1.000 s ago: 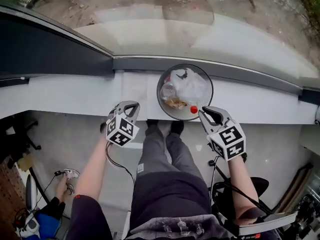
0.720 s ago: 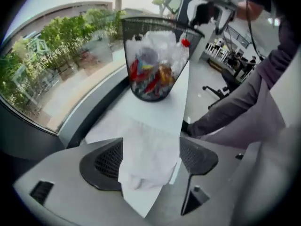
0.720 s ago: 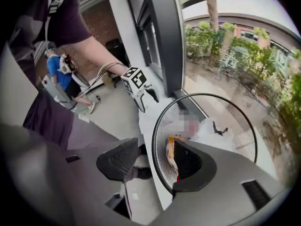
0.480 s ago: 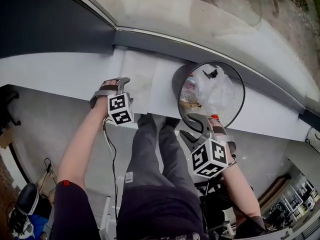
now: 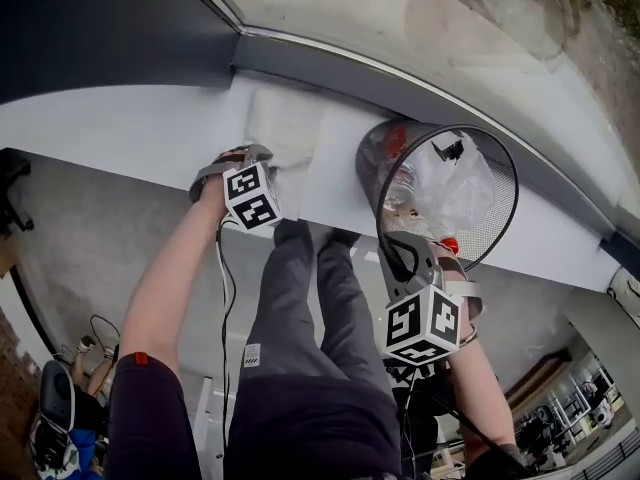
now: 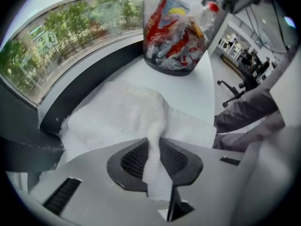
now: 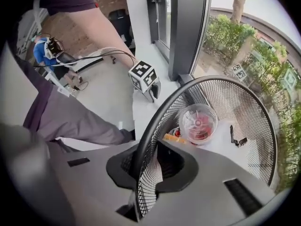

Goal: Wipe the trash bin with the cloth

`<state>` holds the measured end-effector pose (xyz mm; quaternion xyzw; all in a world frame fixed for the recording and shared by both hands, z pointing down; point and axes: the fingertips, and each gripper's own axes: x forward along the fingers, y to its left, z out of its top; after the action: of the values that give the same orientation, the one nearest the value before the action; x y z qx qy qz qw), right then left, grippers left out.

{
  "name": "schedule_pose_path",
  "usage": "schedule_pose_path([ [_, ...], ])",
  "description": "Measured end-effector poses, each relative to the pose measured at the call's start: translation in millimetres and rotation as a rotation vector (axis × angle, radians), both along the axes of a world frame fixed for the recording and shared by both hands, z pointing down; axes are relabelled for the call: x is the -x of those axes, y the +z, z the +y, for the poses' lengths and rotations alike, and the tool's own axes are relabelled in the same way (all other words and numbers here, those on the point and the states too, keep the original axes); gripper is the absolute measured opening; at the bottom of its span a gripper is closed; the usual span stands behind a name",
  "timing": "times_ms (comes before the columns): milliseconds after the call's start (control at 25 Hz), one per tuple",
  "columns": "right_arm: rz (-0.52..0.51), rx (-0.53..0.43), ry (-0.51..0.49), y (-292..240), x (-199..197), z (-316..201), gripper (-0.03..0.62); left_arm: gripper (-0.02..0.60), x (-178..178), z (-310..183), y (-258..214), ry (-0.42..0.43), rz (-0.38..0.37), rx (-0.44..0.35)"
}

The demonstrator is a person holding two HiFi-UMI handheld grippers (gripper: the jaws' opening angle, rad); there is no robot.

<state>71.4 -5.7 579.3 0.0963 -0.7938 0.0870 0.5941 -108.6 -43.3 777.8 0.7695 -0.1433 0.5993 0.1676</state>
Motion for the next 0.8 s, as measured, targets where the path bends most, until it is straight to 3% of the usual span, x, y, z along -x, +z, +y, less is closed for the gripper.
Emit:
schedule_pose_path([
  [40,0.0,0.001,-0.009,-1,-3,3,0.043,0.067,-1,2,-1,-0.057,0.018,0.036],
  [160,-0.001,0.012,-0.054,-2,-11,13,0.043,0.054,-10,-2,-26,-0.282,0.145,0.109],
  [280,-0.004,0.021,-0.106,-4,-19,19,0.043,0.054,-26,-27,-84,-0.548,0.405,0.097],
  [400,-0.007,0.017,-0.123,-3,-22,23,0.043,0.052,-42,-59,-144,-0.725,0.664,0.045],
  [480,-0.009,0.015,-0.117,-2,-21,23,0.043,0.052,-55,-74,-167,-0.761,0.753,0.002],
  [600,-0.003,0.011,-0.119,-1,-18,20,0.043,0.052,-87,-85,-176,-0.71,0.795,-0.051],
  [800,-0.01,0.012,-0.116,-1,-17,22,0.043,0.054,-142,-75,-181,-0.597,0.86,-0.013],
])
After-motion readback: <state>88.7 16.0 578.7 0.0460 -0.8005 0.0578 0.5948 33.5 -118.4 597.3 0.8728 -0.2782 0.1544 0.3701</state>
